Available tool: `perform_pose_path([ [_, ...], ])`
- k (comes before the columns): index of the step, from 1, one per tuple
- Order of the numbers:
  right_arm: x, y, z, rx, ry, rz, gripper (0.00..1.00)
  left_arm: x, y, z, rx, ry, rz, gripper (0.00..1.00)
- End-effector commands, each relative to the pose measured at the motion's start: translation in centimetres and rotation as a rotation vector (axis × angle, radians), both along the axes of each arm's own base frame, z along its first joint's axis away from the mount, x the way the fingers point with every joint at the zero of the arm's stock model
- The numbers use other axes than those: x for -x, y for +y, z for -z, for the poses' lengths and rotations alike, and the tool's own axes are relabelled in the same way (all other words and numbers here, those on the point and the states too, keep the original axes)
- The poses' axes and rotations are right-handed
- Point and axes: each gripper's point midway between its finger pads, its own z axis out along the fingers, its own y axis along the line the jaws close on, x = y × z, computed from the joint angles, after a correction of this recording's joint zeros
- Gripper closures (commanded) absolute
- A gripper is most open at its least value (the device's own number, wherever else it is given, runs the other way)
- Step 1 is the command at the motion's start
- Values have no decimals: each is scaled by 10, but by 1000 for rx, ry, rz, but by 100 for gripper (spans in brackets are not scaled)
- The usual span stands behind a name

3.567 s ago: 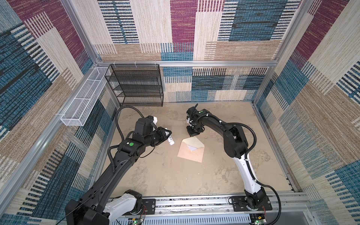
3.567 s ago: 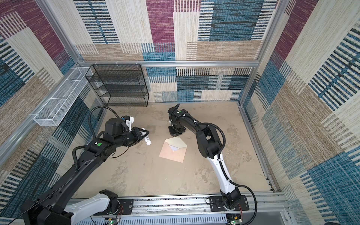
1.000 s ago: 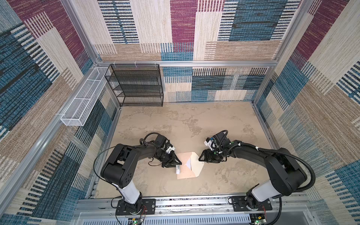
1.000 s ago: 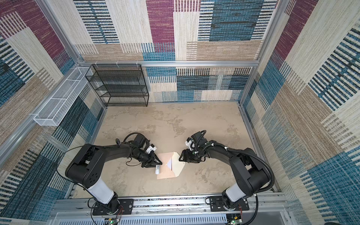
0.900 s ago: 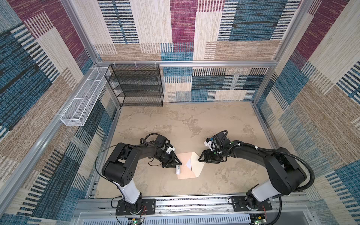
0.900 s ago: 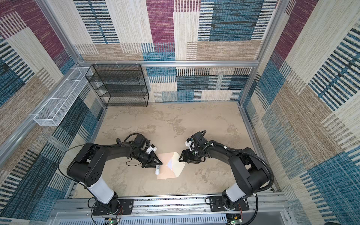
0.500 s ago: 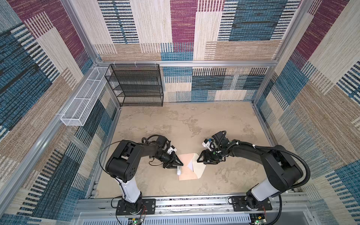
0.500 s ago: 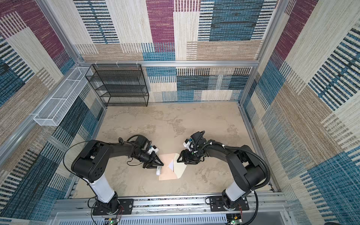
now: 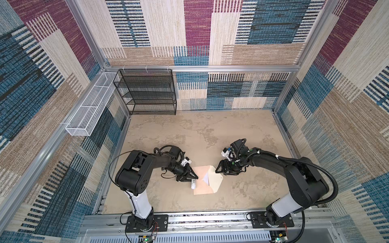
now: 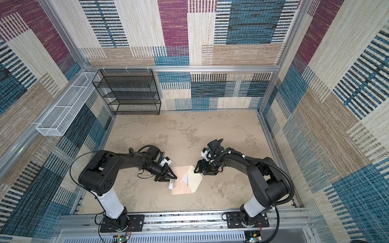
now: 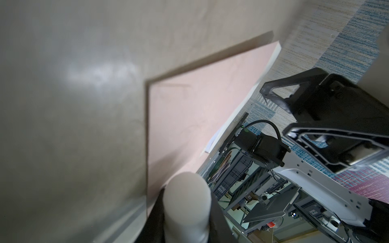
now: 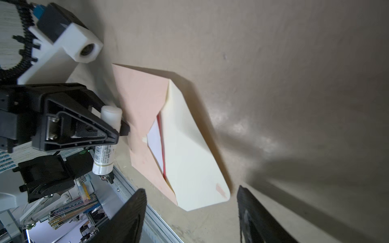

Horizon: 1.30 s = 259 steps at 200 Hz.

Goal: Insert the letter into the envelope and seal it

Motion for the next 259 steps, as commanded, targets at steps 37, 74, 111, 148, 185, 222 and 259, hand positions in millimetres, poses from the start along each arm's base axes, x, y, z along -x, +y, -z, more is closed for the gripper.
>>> perform_pose_path([
  [37,14,1,13,-30,73,5,27,4,16,24,-134,2,2,100],
  [74,23,6,12,-77,108,-14,28,4,16,26,-134,9,3,100],
  [111,14,17,-10,-140,80,-29,29,5,16,27,-138,15,4,100],
  [148,10,30,-36,-237,72,-59,30,5,15,28,-136,17,6,100],
  [185,12,37,-40,-289,99,-81,31,5,15,30,-137,22,8,100],
  [222,11,42,-44,-321,109,-101,36,5,15,31,-138,25,10,100],
  [259,16,53,-45,-345,129,-154,42,4,15,32,-138,25,11,100],
])
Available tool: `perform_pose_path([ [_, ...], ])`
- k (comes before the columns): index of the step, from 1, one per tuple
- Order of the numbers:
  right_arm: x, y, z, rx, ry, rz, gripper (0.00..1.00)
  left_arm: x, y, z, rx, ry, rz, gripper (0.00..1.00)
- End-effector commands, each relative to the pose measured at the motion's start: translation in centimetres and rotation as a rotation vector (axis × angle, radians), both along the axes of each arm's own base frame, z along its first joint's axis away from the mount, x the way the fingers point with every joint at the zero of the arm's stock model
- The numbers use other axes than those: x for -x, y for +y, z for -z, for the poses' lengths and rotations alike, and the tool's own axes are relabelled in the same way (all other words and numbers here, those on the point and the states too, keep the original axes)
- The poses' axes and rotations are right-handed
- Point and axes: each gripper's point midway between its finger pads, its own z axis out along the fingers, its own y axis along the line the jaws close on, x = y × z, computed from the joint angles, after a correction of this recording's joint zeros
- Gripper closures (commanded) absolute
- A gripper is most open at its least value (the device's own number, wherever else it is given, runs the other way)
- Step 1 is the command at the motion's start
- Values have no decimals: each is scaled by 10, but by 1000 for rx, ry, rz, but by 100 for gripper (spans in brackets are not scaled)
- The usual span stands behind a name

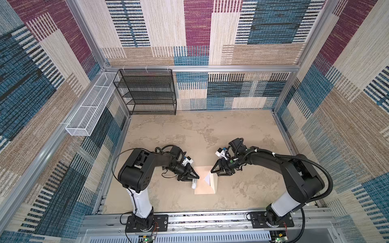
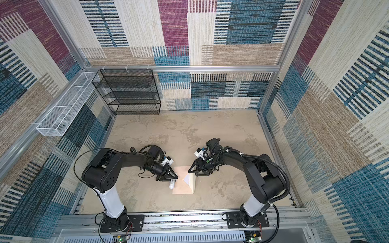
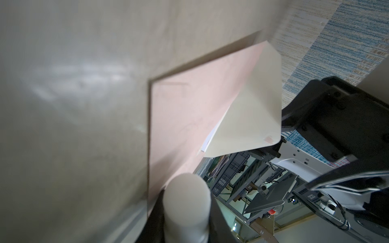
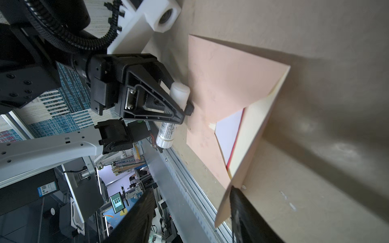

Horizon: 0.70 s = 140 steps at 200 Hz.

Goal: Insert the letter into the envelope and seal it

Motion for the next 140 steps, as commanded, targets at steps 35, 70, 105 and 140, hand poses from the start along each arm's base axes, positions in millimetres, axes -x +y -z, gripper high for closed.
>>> perform_pose_path([
  [35,14,20,0,-62,17,-103,53,4,21,31,-199,27,-27,100],
  [70,16,24,3,-66,21,-116,59,5,21,31,-203,32,-23,100],
  [105,16,21,13,-43,17,-114,68,3,21,31,-201,31,-21,100],
  [140,15,21,19,-35,14,-109,76,1,20,29,-198,27,-16,100],
])
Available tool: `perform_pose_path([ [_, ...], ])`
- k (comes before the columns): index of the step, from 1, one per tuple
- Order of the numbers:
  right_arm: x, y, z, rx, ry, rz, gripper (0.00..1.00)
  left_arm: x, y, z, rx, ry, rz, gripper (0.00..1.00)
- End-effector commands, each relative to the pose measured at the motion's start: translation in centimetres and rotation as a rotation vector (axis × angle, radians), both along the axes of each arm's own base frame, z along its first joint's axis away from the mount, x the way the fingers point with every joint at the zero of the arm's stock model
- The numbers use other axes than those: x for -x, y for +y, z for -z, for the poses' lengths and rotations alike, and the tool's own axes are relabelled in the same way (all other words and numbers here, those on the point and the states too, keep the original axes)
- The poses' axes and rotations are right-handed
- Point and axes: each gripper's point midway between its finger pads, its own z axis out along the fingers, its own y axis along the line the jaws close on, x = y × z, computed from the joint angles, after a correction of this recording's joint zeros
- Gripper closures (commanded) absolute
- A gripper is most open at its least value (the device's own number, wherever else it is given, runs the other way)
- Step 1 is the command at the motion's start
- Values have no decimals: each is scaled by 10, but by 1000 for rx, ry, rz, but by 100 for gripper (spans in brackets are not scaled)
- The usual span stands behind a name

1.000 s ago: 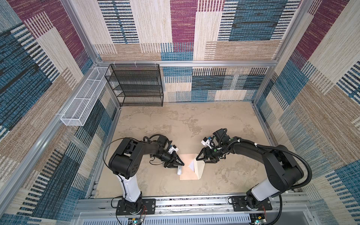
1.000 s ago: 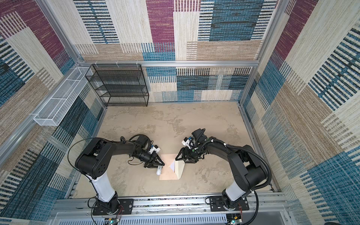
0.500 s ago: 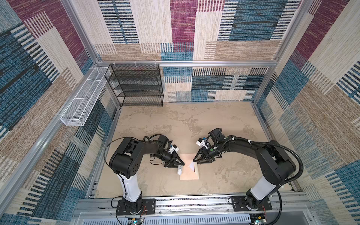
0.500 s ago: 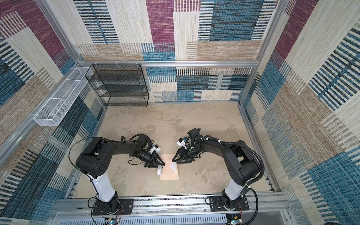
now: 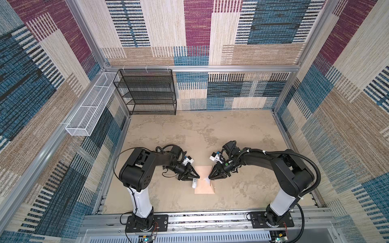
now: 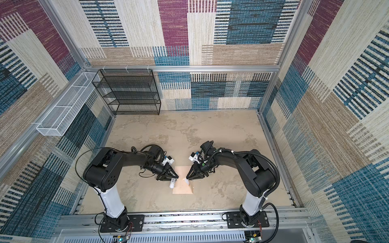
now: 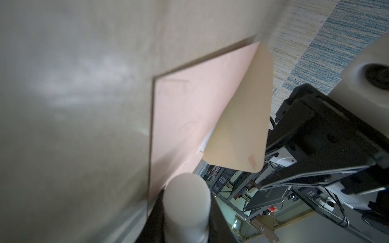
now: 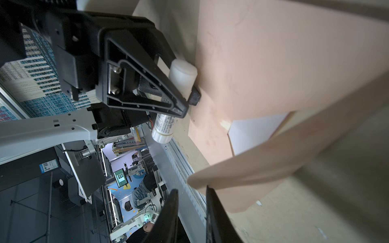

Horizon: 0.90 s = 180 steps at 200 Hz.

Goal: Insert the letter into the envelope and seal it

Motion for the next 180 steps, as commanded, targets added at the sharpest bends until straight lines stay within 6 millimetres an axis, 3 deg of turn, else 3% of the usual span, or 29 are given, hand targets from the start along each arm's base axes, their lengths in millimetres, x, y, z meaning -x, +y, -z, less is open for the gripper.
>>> perform_pose_path([
  [1,-4,3,2,-13,-31,-4,76,4,22,30,-206,29,-26,100],
  [23,-6,3,3,-12,-35,-3,76,3,22,29,-204,30,-25,100],
  [53,-9,3,6,1,-49,2,66,3,23,29,-204,33,-24,100],
  [109,-15,0,14,46,-84,17,77,1,23,27,-200,32,-24,100],
  [180,-24,-2,25,155,-153,19,80,1,23,27,-198,28,-21,100],
])
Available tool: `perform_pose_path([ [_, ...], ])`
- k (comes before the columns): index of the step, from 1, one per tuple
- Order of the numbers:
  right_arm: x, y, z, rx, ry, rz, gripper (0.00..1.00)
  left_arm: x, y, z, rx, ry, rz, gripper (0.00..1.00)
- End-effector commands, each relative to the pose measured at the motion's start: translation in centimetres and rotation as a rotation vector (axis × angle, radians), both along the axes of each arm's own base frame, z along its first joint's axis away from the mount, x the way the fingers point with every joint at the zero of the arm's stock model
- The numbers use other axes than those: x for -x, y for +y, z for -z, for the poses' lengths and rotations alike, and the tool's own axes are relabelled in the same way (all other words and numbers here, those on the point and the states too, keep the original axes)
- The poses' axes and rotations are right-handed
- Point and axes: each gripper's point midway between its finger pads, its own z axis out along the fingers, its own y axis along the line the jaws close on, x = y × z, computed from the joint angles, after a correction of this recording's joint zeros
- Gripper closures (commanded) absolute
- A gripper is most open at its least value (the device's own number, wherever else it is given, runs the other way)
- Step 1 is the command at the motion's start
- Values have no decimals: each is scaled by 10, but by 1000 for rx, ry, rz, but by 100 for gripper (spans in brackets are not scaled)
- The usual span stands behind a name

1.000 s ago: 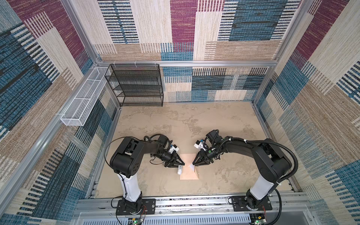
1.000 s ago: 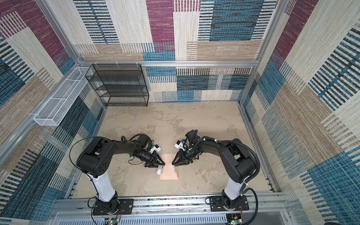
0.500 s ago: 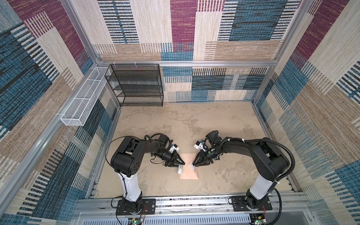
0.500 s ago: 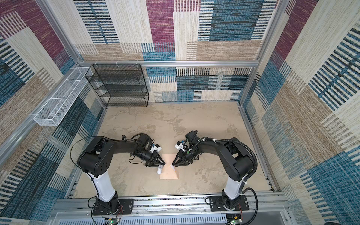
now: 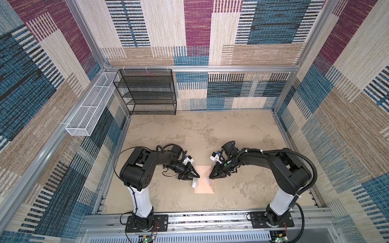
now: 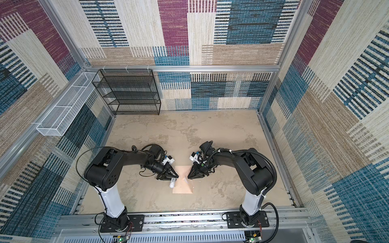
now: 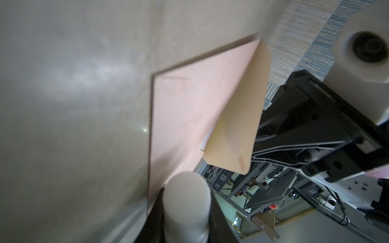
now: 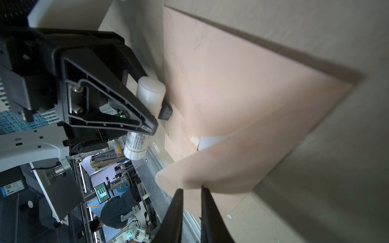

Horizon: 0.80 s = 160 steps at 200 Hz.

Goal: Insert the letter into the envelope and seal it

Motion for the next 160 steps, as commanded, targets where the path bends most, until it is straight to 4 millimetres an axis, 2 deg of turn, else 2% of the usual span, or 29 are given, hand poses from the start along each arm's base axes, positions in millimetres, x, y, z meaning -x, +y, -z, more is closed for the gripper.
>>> perform_pose_path([
  [1,-10,1,4,56,-70,0,80,4,21,27,-189,26,-24,100],
  [52,-20,0,8,172,-160,-1,81,6,22,29,-189,30,-22,100],
  [160,-7,10,23,321,-239,-113,84,6,22,29,-187,31,-22,100],
])
